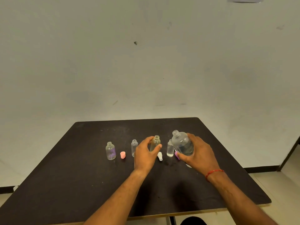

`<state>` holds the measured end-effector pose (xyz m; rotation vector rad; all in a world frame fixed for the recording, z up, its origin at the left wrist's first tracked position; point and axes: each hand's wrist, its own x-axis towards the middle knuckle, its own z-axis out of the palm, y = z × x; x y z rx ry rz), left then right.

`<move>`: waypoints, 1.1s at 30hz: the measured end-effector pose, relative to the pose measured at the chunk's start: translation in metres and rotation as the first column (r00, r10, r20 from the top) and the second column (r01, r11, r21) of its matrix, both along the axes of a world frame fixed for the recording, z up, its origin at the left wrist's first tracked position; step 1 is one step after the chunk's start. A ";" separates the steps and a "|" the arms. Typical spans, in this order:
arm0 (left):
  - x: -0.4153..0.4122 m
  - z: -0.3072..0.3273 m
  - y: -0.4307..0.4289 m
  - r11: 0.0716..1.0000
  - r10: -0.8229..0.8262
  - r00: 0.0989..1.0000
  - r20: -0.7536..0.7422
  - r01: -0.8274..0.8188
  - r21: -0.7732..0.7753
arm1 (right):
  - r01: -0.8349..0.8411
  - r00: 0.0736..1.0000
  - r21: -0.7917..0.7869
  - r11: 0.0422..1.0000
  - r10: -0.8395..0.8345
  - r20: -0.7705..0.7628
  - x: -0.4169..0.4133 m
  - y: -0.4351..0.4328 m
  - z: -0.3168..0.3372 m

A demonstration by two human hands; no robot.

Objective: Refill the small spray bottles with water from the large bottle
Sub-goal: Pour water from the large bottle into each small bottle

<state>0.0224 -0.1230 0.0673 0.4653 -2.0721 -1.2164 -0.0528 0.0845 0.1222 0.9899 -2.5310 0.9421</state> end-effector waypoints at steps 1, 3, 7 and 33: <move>0.004 0.000 0.001 1.000 -0.007 1.000 -0.006 0.007 -0.003 | 0.009 1.000 0.028 1.000 -0.008 -0.025 0.002 -0.001 0.003; 0.011 0.001 0.003 1.000 -0.024 0.999 -0.022 0.024 -0.009 | 0.027 0.997 0.083 0.996 -0.020 -0.077 0.005 -0.002 0.008; 0.023 0.004 0.006 0.998 -0.059 0.998 -0.035 0.058 -0.031 | 0.058 0.989 0.217 0.975 -0.026 -0.145 0.009 -0.005 0.013; 0.050 0.020 0.000 0.980 -0.074 0.997 0.014 0.075 -0.187 | 0.131 0.940 0.450 0.884 0.034 -0.340 0.013 -0.012 0.042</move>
